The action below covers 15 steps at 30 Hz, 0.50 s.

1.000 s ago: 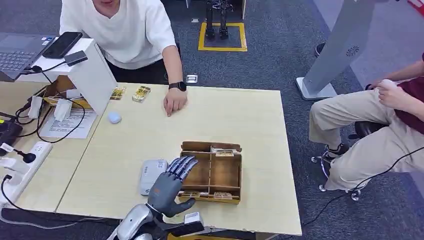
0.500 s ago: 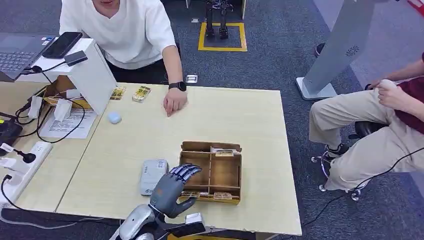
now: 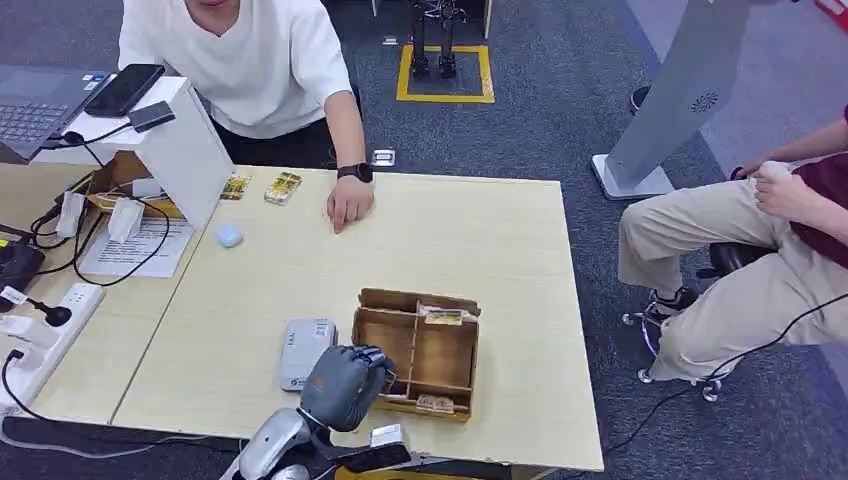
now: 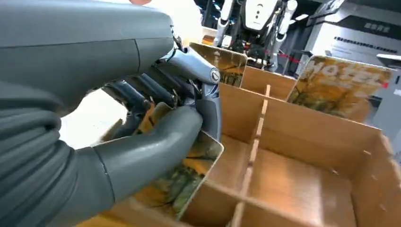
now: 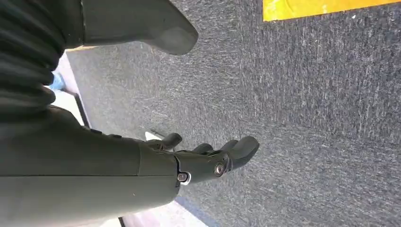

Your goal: Pass the card to the sensor for recognition and then transmit it.

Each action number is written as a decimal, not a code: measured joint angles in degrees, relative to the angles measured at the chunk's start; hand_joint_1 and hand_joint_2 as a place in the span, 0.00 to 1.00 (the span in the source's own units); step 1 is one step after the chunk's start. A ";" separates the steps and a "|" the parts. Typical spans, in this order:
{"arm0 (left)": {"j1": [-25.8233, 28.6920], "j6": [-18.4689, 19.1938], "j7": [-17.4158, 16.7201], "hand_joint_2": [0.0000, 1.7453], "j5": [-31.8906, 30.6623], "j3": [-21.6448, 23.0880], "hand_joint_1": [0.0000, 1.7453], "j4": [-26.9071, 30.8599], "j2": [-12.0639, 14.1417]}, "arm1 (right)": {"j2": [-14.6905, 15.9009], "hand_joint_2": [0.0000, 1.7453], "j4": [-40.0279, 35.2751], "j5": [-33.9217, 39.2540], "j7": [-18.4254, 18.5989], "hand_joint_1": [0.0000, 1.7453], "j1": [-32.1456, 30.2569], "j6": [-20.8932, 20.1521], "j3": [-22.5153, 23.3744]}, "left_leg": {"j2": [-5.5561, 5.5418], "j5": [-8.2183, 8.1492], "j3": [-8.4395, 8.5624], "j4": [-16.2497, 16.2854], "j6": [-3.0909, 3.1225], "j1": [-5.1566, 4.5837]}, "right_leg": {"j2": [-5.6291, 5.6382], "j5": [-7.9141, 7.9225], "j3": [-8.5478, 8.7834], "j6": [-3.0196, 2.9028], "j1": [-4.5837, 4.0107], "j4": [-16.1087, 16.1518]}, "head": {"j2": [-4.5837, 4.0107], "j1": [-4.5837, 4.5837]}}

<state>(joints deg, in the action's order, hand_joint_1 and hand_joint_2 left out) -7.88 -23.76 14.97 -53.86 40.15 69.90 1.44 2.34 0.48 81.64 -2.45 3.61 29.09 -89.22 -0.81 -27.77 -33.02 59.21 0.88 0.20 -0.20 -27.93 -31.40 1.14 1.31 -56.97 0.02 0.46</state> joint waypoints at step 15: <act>0.01 0.46 1.20 1.00 1.05 0.00 1.00 -0.48 0.00 | 0.09 1.00 0.00 -0.04 -0.02 0.00 0.01 0.24 0.00 | 0.00 0.00 -0.01 0.00 0.00 0.00 | 0.00 0.00 0.00 0.00 0.00 0.00 | 0.00 0.00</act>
<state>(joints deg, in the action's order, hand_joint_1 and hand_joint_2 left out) -7.87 -23.30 16.17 -52.81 40.15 69.42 1.44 2.43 0.48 81.59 -2.47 3.62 29.33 -89.22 -0.81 -27.77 -33.03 59.21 0.88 0.20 -0.20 -27.93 -31.40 1.14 1.31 -56.97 0.02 0.46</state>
